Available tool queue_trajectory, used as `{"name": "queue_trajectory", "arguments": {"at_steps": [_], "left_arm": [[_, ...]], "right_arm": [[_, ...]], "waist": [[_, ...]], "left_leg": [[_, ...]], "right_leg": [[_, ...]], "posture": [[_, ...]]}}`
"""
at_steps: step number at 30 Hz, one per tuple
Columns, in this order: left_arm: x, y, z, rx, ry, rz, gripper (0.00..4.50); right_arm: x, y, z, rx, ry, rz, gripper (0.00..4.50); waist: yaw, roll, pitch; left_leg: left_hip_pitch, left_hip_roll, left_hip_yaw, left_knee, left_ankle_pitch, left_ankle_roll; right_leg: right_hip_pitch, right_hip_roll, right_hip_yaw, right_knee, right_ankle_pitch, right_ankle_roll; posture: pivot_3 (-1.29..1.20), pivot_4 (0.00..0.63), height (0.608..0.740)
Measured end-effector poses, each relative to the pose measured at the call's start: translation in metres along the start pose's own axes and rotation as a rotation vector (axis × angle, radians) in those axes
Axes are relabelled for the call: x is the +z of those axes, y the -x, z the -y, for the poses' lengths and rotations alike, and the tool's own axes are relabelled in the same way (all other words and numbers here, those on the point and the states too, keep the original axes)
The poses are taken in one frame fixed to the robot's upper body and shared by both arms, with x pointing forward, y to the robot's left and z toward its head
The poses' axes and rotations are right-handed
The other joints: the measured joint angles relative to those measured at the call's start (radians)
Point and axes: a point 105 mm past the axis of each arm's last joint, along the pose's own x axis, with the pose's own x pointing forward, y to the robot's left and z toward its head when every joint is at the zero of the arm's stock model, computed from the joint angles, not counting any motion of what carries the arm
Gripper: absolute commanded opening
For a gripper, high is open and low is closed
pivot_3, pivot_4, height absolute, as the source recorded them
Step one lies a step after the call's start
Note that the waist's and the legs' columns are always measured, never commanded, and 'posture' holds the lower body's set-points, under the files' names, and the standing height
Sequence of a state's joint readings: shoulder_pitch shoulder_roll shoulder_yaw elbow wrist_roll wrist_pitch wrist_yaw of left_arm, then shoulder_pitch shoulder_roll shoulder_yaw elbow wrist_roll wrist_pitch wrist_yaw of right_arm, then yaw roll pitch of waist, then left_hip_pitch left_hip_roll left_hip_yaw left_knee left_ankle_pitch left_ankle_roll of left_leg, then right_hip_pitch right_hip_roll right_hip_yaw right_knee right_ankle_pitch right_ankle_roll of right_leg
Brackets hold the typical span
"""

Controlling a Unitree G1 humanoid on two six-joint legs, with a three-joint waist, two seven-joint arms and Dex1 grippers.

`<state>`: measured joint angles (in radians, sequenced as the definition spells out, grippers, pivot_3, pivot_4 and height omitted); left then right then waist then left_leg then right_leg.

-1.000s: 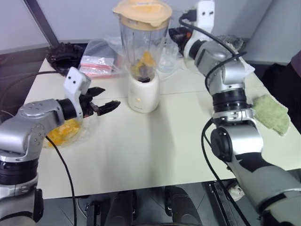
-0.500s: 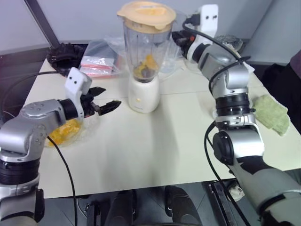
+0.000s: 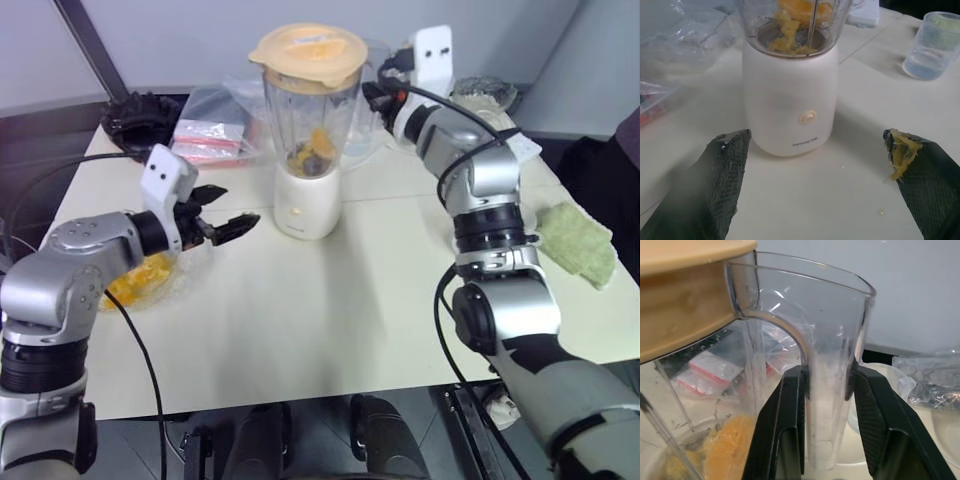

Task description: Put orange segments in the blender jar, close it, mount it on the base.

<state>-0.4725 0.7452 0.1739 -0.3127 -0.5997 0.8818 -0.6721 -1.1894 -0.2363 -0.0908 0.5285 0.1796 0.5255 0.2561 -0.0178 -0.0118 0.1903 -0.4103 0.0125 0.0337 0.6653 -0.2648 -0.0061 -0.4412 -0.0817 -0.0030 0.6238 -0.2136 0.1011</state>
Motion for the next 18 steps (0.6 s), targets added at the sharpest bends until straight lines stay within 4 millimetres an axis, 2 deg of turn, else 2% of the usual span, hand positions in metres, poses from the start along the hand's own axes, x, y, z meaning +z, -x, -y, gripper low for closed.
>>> {"name": "queue_trajectory", "arguments": {"at_steps": [6, 18], "left_arm": [[-0.009, 0.001, 0.000, 0.005, 0.020, -0.016, 4.47], [-0.007, -0.001, 0.001, 0.013, 0.018, 0.002, 4.47]], "right_arm": [[-0.001, 0.004, -0.008, -0.023, -0.002, -0.018, 0.83], [-0.003, 0.008, -0.013, -0.019, -0.004, -0.020, 0.83]], "waist": [[-0.001, -0.001, 0.000], [-0.004, -0.001, -0.001]], "left_leg": [[0.001, 0.000, -0.003, 0.001, 0.000, 0.000], [0.003, 0.000, -0.003, 0.001, 0.000, 0.000]], "right_leg": [[0.000, 0.000, 0.000, 0.003, 0.000, 0.000], [0.001, 0.001, 0.000, 0.005, 0.000, 0.000]], "posture": [[0.00, 0.150, 0.740], [0.00, 0.150, 0.740]]}}
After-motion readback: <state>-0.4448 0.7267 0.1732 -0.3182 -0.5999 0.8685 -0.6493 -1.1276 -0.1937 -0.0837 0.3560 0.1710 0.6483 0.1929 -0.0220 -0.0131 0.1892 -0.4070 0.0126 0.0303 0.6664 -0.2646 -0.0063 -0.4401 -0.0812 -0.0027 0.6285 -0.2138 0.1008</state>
